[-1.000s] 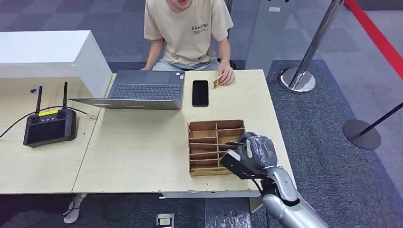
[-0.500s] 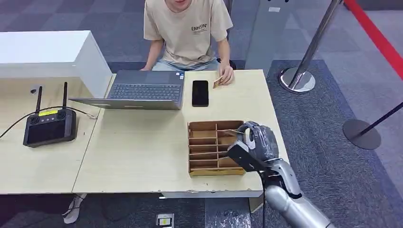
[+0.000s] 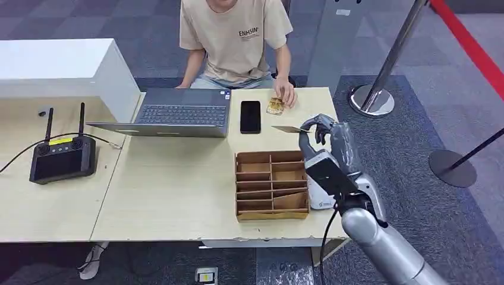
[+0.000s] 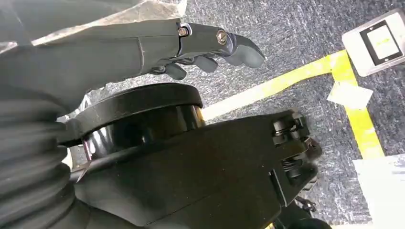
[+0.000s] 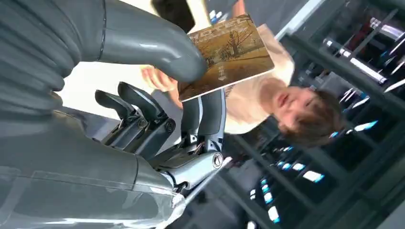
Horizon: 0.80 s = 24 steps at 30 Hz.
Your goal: Pass the card to the sensor for recognition and then transmit it.
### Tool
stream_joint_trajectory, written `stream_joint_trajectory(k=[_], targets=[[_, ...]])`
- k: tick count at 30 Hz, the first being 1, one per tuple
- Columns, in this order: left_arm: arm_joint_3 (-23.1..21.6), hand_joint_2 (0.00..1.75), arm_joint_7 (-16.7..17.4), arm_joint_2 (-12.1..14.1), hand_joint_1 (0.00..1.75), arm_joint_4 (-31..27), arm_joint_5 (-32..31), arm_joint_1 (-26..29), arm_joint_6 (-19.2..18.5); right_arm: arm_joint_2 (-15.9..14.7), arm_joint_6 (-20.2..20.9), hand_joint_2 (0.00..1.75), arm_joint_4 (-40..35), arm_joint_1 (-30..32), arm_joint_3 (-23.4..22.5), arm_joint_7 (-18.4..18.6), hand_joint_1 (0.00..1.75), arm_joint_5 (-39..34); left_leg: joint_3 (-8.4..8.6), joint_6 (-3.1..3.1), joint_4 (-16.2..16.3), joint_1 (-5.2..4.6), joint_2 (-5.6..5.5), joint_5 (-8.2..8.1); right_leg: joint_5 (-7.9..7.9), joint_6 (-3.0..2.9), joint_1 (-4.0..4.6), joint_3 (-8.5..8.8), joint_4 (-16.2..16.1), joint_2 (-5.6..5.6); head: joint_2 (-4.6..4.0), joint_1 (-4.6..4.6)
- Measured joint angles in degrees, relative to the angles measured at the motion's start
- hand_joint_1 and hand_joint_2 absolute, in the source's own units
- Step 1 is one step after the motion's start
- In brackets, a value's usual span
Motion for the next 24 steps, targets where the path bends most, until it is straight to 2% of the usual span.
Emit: stream_joint_trajectory(k=[4,7,9,13,16,18,24], targets=[[-0.53,1.75,0.02,0.00,0.00,0.00,-1.07,-0.18,-0.30,-0.76,5.60,1.75,0.59,-6.66,0.61,3.58,1.75,1.90,0.01,-0.02,0.00,0.01,-0.02,0.03,0.03,-0.01,0.00,0.00,0.01,0.01,0.00,0.02],[-0.83,1.75,0.04,0.00,0.00,0.00,-1.36,-0.24,-0.39,-1.18,8.29,1.75,2.71,-11.12,1.31,5.93,1.75,7.00,0.01,-0.02,0.00,0.00,-0.01,0.03,0.06,-0.02,0.00,0.01,0.02,0.02,0.00,-0.02],[-0.90,1.75,0.04,0.00,0.00,0.00,-1.49,-0.30,-0.42,-1.46,9.96,1.75,4.46,-13.47,2.21,7.61,1.75,12.14,-0.01,-0.02,0.00,0.00,-0.02,0.03,0.06,-0.01,0.00,0.00,0.02,0.01,0.00,0.00],[-1.07,1.75,0.04,0.02,0.00,0.00,-1.77,-0.42,-0.50,-1.60,15.34,1.75,9.63,-18.50,5.74,10.67,1.75,28.13,-0.03,-0.02,0.00,0.00,-0.03,0.03,0.07,0.00,0.00,-0.01,0.03,0.01,0.00,0.00],[-1.09,1.75,-0.24,0.09,0.00,0.02,-1.40,-0.43,-0.87,-1.81,22.05,1.75,13.02,-21.89,10.27,9.75,1.75,40.93,-0.04,-0.02,0.00,0.00,-0.03,0.03,0.07,0.00,0.01,-0.03,0.03,0.01,0.00,-0.02],[-1.09,1.75,-0.59,0.13,0.00,0.02,-1.25,-0.48,-1.01,-1.88,25.32,1.75,15.80,-24.29,14.03,8.53,1.75,45.55,-0.03,-0.02,0.00,0.02,-0.08,0.04,0.07,0.00,0.01,-0.03,0.03,-0.01,0.00,0.00],[-1.09,1.75,-1.29,0.22,0.00,0.02,-0.92,-0.45,-1.01,-2.19,26.67,1.75,20.81,-27.47,20.92,7.52,1.75,49.60,-0.04,-0.03,0.00,0.03,-0.10,0.04,0.06,0.00,0.02,-0.04,0.03,-0.04,0.00,0.00]])
